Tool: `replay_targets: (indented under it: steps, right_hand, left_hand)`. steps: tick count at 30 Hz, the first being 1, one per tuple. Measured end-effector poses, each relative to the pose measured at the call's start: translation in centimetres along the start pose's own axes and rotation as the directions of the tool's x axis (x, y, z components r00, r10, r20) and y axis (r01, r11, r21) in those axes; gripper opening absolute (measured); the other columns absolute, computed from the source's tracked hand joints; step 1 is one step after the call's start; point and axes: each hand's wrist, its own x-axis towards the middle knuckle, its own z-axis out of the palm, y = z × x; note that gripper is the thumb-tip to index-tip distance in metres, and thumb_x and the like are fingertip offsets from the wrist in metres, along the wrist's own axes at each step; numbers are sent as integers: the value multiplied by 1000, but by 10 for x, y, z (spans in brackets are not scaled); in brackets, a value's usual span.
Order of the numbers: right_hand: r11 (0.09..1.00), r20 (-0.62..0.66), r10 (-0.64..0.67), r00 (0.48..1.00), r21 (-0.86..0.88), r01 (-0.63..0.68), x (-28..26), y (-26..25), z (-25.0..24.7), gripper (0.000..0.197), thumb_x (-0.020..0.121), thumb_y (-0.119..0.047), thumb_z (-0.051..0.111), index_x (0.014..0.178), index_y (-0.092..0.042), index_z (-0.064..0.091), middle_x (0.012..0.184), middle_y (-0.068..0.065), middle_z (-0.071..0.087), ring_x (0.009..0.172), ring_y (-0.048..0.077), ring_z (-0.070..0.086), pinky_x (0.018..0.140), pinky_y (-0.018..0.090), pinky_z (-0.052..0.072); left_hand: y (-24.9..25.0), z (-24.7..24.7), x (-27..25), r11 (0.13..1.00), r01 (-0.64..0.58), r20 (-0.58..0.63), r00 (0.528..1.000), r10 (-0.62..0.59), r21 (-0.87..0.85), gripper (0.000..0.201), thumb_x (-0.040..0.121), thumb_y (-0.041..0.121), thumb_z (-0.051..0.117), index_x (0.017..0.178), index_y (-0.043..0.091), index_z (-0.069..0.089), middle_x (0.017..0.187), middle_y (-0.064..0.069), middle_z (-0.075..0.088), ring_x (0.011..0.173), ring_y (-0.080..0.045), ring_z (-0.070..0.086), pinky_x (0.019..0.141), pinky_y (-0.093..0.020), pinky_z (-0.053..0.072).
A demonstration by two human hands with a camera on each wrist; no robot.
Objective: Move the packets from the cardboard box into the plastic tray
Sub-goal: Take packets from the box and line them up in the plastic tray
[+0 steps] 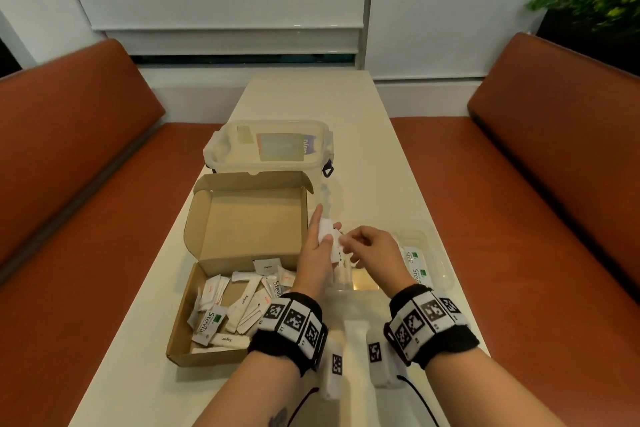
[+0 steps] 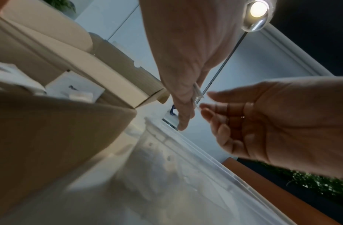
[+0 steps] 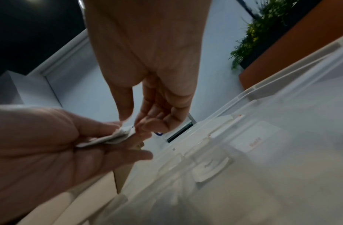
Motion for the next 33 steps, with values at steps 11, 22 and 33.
replay_targets:
  steps: [11,22,33]
  right_hand:
    - [952,-29,142,989,277,-128,-5,21,-41,15,85,-1,64,74,-5,55,69,5,61,62,16,61,62,25,54]
    - [962,-70,109,992,259,-88,-5,38,-59,21,83,7,61,96,-8,66,74,4,66,66,14,64,69,26,57]
    - [965,95,-66,993,-247,87,22,5,-62,24,77,-9,72,97,-16,60,80,8,72,74,14,64,71,23,50]
  left_hand:
    - [-6,37,-7,998,63,2,998,-63,-21,53,100,2,33,146,27,23,125,-7,60,107,-22,61,94,-41,50]
    - [-25,41,-1,963,2,10,1000,-5,268,37,99,5,36,107,31,62,117,-6,65,103,-23,63,86,-36,52]
    - [-26,33,7,927,-17,-82,995,52,376,8,87,30,65,92,23,68,97,5,67,96,-17,61,84,-33,48]
